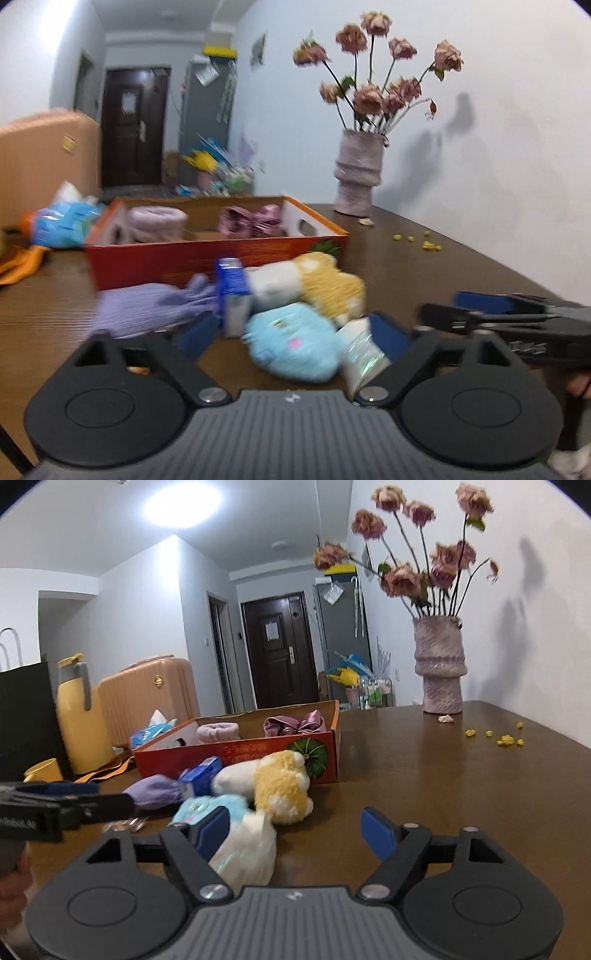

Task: Organize soft objects
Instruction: 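Reach both tools to the white-and-yellow plush lamb and close on it, then lift the plush lamb over the box rim, lower it in, open, then withdraw both open tools from the box back over the table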

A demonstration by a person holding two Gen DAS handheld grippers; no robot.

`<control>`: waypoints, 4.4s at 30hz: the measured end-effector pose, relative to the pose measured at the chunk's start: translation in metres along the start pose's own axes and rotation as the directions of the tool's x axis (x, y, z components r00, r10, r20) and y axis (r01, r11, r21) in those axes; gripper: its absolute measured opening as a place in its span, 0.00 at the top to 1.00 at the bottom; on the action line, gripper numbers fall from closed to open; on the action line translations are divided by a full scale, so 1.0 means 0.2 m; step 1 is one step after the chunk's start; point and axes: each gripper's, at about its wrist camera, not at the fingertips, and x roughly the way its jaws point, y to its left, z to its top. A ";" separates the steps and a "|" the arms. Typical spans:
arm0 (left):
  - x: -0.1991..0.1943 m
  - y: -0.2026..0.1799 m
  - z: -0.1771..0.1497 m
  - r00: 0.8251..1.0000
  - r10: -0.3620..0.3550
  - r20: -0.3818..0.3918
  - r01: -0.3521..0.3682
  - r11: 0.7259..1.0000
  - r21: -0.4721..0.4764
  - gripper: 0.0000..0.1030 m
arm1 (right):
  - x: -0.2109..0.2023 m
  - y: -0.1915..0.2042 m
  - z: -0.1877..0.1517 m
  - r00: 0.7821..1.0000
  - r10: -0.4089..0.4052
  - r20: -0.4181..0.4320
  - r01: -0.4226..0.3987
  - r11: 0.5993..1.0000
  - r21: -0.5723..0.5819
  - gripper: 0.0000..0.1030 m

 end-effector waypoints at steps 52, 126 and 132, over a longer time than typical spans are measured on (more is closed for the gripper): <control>0.06 0.08 0.23 0.991 -0.130 -0.043 0.122 0.980 -0.155 0.44 | 0.00 0.11 0.13 0.985 0.171 -0.010 -0.170 0.982 0.087 0.61; -0.66 0.52 0.01 0.987 0.163 0.012 -0.160 0.979 -0.123 0.16 | -0.36 0.50 0.15 0.984 0.090 0.152 -0.052 0.970 -0.238 0.15; -0.67 0.58 -0.16 0.984 0.169 -0.055 -0.177 0.961 -0.214 0.16 | -0.40 0.51 -0.04 0.986 0.144 0.086 -0.123 0.971 -0.207 0.17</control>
